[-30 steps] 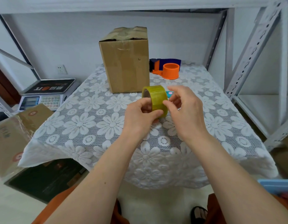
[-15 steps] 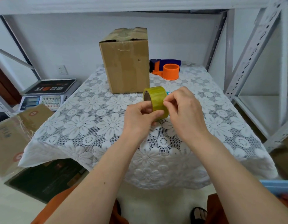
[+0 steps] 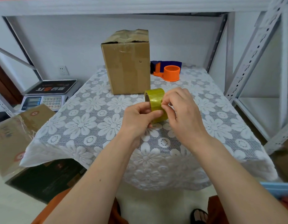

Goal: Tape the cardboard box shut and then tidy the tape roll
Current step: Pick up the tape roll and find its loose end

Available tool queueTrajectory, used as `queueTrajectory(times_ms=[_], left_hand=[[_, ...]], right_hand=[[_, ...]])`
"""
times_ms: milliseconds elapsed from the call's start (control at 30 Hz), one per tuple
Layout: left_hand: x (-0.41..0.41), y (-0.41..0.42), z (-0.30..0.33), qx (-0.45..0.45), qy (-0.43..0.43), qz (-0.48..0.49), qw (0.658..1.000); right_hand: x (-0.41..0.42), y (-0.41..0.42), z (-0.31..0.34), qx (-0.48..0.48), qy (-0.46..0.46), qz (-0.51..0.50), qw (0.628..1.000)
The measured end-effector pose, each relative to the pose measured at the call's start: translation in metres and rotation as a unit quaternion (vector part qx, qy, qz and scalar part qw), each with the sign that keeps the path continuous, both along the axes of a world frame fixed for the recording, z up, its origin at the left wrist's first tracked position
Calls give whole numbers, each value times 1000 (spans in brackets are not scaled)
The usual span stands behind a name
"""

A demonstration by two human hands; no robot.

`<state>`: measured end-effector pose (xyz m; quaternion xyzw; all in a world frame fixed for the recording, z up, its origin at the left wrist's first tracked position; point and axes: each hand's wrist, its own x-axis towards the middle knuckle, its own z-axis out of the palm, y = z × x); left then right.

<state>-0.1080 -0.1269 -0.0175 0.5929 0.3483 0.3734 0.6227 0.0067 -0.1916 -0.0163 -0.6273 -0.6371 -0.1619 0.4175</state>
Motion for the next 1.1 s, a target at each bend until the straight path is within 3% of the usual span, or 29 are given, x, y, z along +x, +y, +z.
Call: queueTrajectory(times_ms=[100, 300, 467, 667, 1100], left_hand=[[-2, 3, 1, -23, -5, -11, 1000], [-3, 3, 3, 17, 6, -40, 999], [-4, 4, 2, 34, 3, -37, 999], [-3, 3, 2, 3, 2, -44, 999], [-8, 13, 1, -22, -14, -60, 998]], right_hand=[[1, 0, -1, -1, -4, 17, 1000], [1, 1, -5, 44, 27, -24, 998], [-4, 0, 1, 26, 121, -11, 992], [-3, 3, -1, 9, 87, -44, 995], [3, -1, 6, -26, 172, 84, 981]])
